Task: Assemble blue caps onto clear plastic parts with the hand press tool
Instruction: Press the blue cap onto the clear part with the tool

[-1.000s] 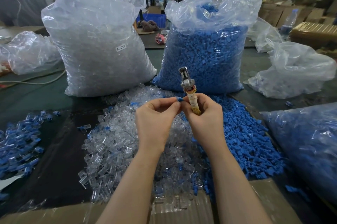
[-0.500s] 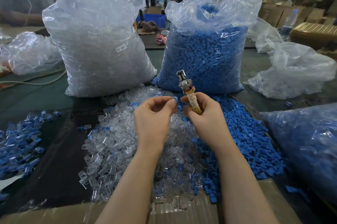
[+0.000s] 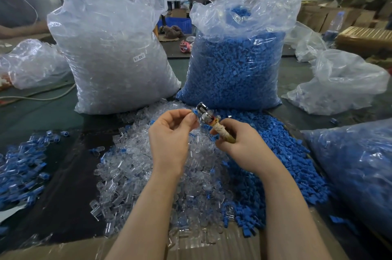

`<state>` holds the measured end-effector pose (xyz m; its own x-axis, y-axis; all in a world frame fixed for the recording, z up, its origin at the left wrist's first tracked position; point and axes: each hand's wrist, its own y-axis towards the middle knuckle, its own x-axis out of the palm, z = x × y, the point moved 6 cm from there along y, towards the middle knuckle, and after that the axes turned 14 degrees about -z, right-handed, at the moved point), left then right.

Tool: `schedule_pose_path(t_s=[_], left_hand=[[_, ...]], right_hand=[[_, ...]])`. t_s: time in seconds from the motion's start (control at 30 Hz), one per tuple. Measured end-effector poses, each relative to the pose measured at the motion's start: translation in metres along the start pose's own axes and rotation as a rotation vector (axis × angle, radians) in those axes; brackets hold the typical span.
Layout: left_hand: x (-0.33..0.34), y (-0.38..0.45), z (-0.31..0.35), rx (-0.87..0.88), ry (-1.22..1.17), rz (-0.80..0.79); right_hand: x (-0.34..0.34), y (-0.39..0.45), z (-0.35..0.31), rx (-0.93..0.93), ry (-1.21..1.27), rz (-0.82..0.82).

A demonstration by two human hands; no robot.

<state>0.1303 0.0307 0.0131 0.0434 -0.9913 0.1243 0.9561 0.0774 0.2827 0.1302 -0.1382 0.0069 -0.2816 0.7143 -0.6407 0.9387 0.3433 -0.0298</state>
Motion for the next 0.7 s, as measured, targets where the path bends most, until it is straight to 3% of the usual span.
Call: schedule_pose_path(t_s=[0.7], left_hand=[[-0.0011,0.0002,0.0046,0.004,-0.011,-0.032]], right_hand=[[0.008,0.002,-0.0013,0.016,-0.061,0.019]])
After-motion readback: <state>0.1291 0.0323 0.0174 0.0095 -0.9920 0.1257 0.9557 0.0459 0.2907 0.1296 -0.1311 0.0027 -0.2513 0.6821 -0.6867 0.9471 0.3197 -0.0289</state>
